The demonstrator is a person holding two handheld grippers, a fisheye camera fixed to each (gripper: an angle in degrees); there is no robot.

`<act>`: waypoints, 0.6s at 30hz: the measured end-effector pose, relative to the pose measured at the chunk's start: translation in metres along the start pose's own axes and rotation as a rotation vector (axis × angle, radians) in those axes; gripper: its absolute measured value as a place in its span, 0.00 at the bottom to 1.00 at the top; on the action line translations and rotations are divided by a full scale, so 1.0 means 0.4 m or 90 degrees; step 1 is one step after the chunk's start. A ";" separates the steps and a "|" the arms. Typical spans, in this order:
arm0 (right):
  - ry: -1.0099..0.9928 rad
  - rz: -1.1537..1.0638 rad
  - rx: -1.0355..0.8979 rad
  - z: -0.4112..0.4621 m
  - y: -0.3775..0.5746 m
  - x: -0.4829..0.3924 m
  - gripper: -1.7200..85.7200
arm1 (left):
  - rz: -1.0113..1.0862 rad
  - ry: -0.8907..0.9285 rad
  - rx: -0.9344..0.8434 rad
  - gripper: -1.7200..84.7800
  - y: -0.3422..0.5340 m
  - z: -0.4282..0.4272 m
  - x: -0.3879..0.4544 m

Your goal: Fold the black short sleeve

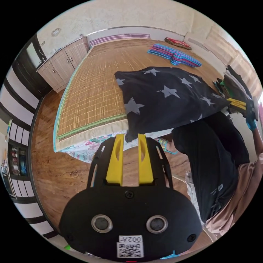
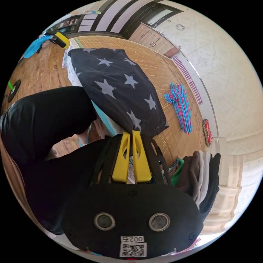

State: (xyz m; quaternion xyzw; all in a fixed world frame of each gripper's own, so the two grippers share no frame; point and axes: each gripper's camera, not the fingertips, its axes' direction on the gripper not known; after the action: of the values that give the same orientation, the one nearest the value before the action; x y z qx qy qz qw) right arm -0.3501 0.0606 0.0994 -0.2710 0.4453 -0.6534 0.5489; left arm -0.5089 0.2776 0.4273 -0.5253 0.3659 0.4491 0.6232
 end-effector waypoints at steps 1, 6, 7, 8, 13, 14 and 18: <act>-0.007 -0.001 0.001 -0.013 -0.006 0.008 0.01 | 0.026 0.003 0.016 0.09 0.000 -0.016 0.031; -0.030 0.002 0.011 -0.061 -0.027 0.038 0.01 | 0.173 0.015 0.076 0.14 -0.018 -0.050 0.193; -0.036 0.002 0.013 -0.072 -0.031 0.046 0.01 | 0.209 0.015 0.081 0.15 -0.025 -0.046 0.234; -0.042 0.004 0.014 -0.082 -0.035 0.054 0.01 | 0.238 0.017 0.080 0.17 -0.033 -0.038 0.273; -0.069 0.011 0.021 -0.127 -0.046 0.091 0.01 | 0.299 0.004 0.078 0.20 -0.051 0.004 0.404; -0.072 0.012 0.023 -0.138 -0.047 0.101 0.01 | 0.301 -0.014 0.076 0.21 -0.054 0.014 0.430; -0.078 0.017 0.043 -0.177 -0.043 0.128 0.01 | 0.259 -0.099 0.089 0.20 -0.057 0.030 0.476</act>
State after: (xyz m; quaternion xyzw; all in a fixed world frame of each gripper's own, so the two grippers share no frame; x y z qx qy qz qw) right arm -0.4307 0.0317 0.0754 -0.2858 0.3918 -0.6428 0.5930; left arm -0.4250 0.3219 0.2600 -0.3601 0.4455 0.5781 0.5811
